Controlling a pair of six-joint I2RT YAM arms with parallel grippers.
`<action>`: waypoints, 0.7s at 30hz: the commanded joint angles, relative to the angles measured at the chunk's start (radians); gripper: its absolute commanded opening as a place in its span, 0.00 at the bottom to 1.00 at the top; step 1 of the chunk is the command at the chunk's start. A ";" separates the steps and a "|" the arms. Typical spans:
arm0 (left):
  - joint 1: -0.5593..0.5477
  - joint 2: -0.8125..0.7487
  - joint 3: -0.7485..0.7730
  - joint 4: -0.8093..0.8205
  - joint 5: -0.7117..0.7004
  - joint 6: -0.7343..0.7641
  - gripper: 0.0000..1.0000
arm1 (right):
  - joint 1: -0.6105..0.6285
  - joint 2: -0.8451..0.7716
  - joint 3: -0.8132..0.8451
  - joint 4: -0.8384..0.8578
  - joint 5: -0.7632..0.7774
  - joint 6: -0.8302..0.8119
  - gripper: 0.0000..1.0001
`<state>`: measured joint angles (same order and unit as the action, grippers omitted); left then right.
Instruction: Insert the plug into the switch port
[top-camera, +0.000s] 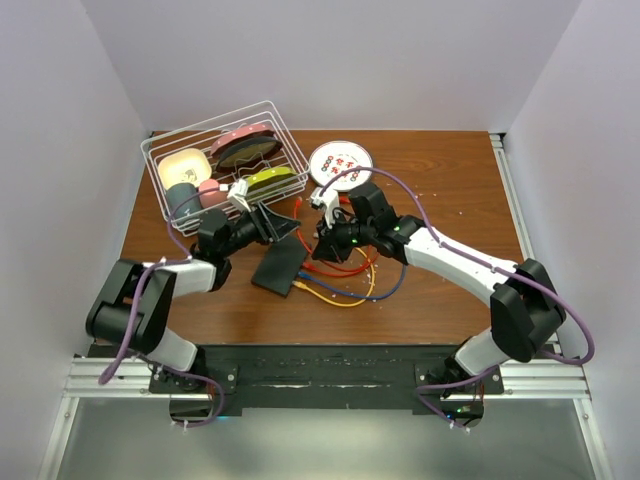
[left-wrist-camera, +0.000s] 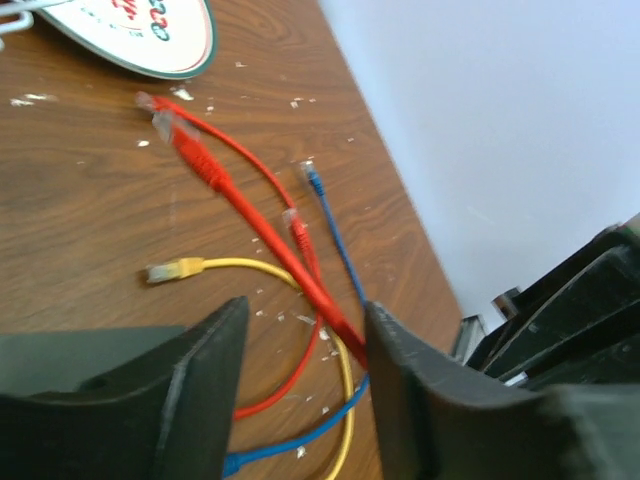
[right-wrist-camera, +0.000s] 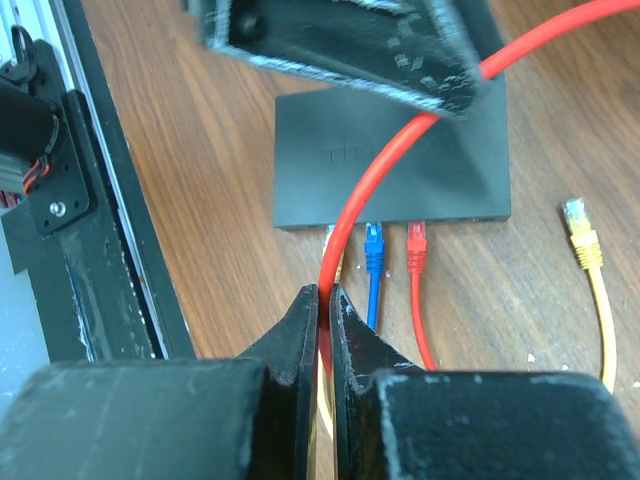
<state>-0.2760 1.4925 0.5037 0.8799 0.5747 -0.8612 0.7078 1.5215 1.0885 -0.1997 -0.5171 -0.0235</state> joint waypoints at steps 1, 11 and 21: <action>0.003 0.084 0.036 0.310 0.080 -0.119 0.48 | 0.004 -0.035 -0.010 -0.004 -0.038 -0.030 0.05; -0.003 0.072 0.029 0.427 0.122 -0.115 0.00 | 0.007 -0.024 -0.012 0.002 -0.031 -0.032 0.06; -0.107 -0.165 -0.070 0.134 -0.122 0.151 0.00 | -0.004 -0.156 -0.019 0.161 0.181 0.152 0.98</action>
<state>-0.3107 1.4384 0.4473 1.1248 0.6067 -0.8810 0.7082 1.4803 1.0679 -0.1844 -0.4484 0.0257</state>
